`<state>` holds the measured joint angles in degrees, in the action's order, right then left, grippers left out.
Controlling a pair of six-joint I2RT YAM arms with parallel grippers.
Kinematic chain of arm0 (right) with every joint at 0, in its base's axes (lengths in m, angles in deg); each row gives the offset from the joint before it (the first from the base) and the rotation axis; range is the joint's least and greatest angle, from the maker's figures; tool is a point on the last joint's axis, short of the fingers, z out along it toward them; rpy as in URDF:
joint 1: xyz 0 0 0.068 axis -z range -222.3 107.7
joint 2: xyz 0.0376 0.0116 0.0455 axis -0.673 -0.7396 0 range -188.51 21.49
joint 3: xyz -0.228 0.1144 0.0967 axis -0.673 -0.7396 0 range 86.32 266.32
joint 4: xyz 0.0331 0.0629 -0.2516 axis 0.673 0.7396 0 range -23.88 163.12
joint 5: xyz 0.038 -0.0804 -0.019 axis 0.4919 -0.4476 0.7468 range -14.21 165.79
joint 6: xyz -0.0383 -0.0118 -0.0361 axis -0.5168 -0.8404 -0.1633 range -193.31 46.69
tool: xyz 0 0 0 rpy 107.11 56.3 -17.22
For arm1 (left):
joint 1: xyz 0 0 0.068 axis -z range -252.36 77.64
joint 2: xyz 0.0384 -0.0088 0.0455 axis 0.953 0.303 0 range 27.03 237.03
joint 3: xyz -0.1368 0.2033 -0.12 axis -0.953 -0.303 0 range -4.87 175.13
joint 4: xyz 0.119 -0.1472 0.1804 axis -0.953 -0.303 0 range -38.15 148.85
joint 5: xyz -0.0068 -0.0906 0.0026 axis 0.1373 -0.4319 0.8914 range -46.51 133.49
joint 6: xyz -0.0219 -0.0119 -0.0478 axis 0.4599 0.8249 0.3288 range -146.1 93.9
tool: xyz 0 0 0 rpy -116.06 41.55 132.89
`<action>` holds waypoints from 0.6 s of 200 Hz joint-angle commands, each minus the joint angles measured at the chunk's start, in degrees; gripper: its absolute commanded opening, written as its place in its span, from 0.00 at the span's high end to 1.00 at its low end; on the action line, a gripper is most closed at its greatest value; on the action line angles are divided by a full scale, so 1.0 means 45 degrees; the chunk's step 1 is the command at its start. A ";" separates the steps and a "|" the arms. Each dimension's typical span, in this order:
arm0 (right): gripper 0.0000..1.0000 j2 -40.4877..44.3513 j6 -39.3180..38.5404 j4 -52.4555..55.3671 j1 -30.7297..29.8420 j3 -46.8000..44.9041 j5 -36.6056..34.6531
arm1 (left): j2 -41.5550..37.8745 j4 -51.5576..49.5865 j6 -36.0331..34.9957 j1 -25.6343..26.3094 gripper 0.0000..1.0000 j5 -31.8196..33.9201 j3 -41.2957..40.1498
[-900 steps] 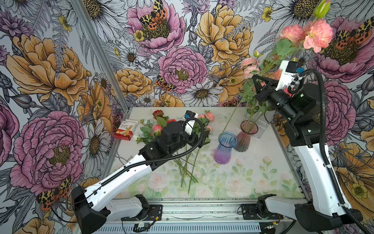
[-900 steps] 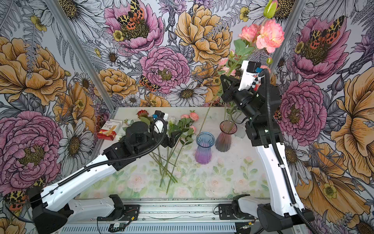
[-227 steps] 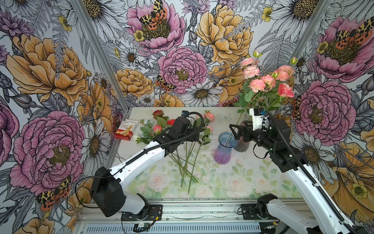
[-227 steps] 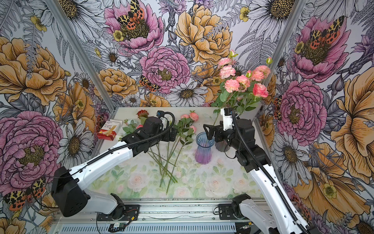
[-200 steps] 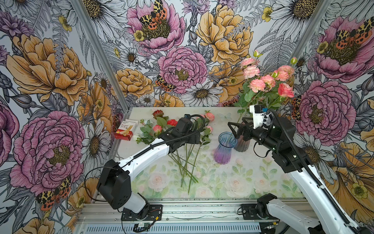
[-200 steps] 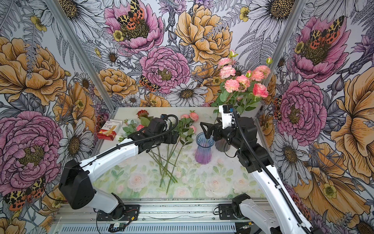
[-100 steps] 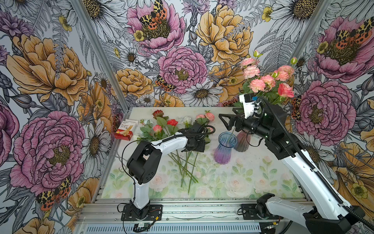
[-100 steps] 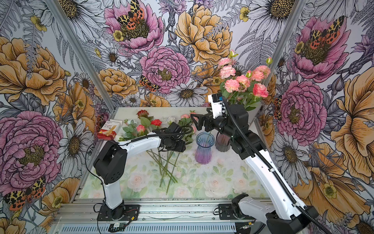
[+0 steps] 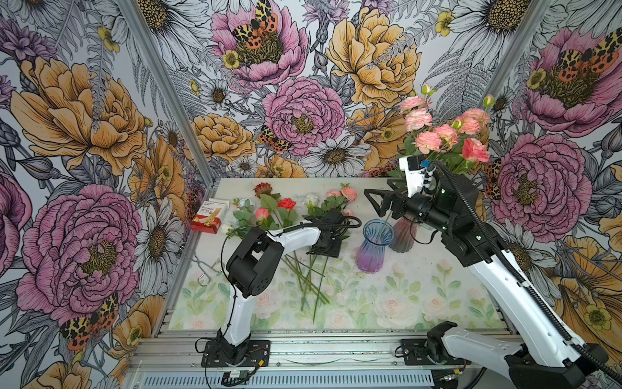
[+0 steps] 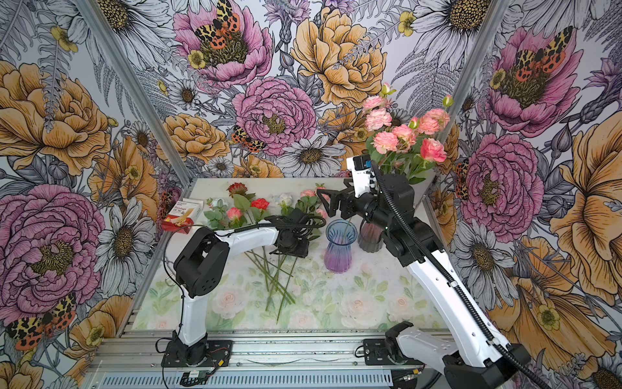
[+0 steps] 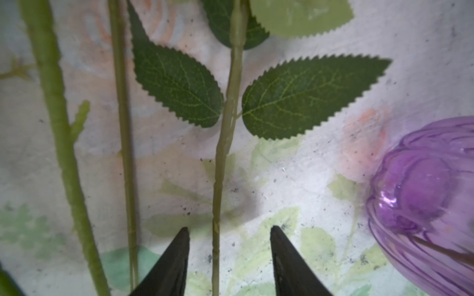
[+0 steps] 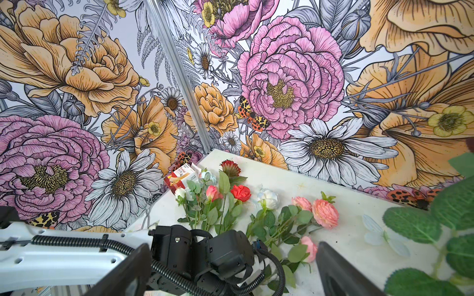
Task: Place the pink flowers into the vase
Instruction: Pick up the flower at the center of the board.
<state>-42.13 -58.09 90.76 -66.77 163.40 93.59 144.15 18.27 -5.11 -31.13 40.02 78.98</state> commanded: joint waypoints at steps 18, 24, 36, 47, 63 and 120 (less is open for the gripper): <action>0.01 0.0306 0.0135 -0.0415 -0.0139 -0.0278 -0.0184 | 0.0387 -0.0055 -0.0172 -0.0139 0.64 0.0125 0.0436; 0.01 0.0336 0.0116 -0.0418 -0.0129 -0.0290 -0.0204 | 0.0398 -0.0054 -0.0188 -0.0154 0.65 0.0125 0.0418; 0.01 0.0348 0.0133 -0.0451 -0.0129 -0.0312 -0.0216 | 0.0401 -0.0065 -0.0201 -0.0202 0.75 0.0135 0.0409; 0.01 0.0348 0.0188 -0.0491 -0.0134 -0.0349 -0.0184 | 0.0369 -0.0064 -0.0220 -0.0236 0.83 0.0164 0.0392; 0.01 0.0349 0.0259 -0.0553 -0.0129 -0.0424 -0.0114 | 0.0338 -0.0061 -0.0213 -0.0270 0.96 0.0181 0.0408; 0.01 0.0299 0.0299 -0.0611 -0.0144 -0.0605 0.0080 | -0.1003 -0.0065 -0.0500 -0.0572 1.00 0.0744 0.0689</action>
<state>-41.47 -57.69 89.48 -67.03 161.10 93.44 145.24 18.05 -5.88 -32.44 40.28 79.90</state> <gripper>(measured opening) 0.993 0.061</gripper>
